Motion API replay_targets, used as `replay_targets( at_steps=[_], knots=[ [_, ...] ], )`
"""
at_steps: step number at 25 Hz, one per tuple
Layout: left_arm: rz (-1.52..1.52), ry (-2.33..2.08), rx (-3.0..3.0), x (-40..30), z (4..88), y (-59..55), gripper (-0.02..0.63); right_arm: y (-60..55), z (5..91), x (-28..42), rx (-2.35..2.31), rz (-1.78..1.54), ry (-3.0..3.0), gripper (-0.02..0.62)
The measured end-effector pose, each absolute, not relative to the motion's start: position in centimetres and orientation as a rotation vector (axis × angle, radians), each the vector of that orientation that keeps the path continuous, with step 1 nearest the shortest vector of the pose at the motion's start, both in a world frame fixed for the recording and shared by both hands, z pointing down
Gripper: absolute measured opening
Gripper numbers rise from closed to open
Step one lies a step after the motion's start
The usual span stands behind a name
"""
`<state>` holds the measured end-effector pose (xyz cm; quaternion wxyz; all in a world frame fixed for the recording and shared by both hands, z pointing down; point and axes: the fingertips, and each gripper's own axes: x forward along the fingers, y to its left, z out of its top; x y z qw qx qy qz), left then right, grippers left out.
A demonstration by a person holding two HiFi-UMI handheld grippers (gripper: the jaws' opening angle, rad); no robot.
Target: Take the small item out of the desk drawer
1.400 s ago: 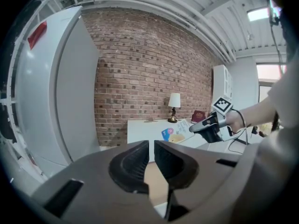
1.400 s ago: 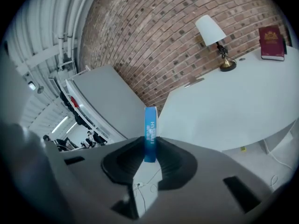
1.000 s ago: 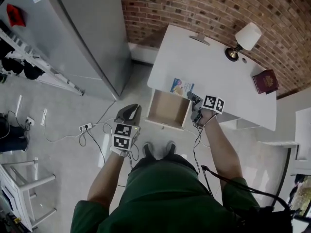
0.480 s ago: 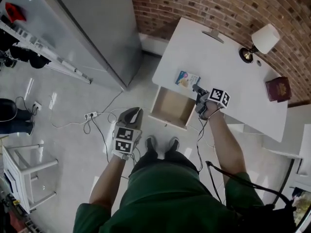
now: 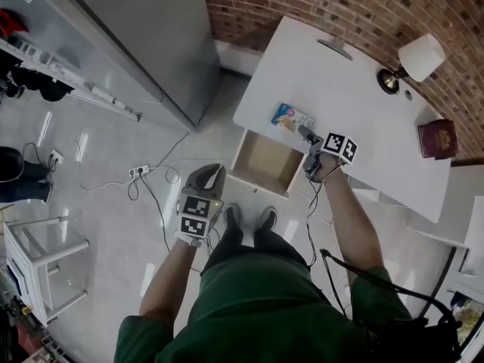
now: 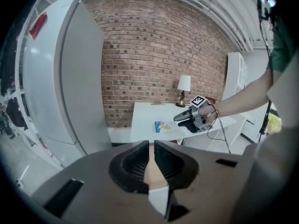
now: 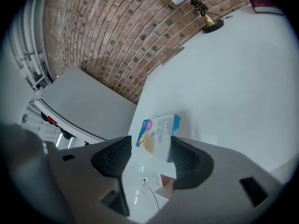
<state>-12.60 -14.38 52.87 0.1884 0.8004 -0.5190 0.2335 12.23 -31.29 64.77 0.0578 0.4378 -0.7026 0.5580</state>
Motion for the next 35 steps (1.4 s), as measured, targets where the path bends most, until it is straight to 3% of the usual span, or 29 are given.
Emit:
replay_targets(
  at_steps=[6,11,15,25,35],
  knots=[
    [0.628,-1.466,2.278,-12.5,52.1,-15.7,0.029,-31.1,63.4,14.3,1.409,1.412,-2.132,0.284],
    [0.604,-1.469,2.31,-12.5,49.8,-17.2,0.029,-31.6,57.8,15.3,1.481,1.097,-2.242,0.178],
    [0.554,-1.502,2.348,-12.7,46.8,-19.0,0.029,-31.2,52.7,15.6,1.522,0.867,-2.296,0.14],
    [0.416,-1.587,2.522,-11.2,37.6,-22.3,0.029,-29.0,38.0,13.3,1.563,0.236,-2.469,0.095],
    [0.169,-1.589,2.706,-7.3,26.9,-22.3,0.029,-24.2,25.4,8.7,1.546,-0.166,-2.637,0.064]
  ],
)
